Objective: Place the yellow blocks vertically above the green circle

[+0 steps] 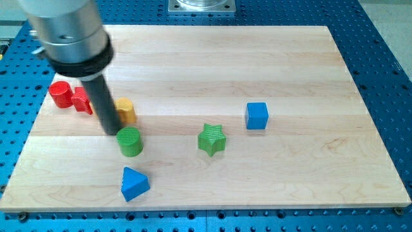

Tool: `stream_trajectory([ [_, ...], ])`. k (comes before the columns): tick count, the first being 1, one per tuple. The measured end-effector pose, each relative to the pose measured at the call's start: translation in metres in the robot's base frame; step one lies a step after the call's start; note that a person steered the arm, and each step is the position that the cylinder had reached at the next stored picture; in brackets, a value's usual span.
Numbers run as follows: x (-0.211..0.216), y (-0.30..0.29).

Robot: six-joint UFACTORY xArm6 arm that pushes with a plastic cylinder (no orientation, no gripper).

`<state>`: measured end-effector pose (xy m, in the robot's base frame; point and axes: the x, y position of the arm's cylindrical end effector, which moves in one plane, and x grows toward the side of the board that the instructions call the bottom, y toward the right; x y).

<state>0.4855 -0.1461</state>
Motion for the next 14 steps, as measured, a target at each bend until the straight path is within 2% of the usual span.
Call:
stream_trajectory([
  [3, -0.008, -0.006],
  [4, -0.001, -0.05],
  [6, -0.05, -0.037],
  [7, -0.059, -0.027],
  [14, -0.077, -0.023],
])
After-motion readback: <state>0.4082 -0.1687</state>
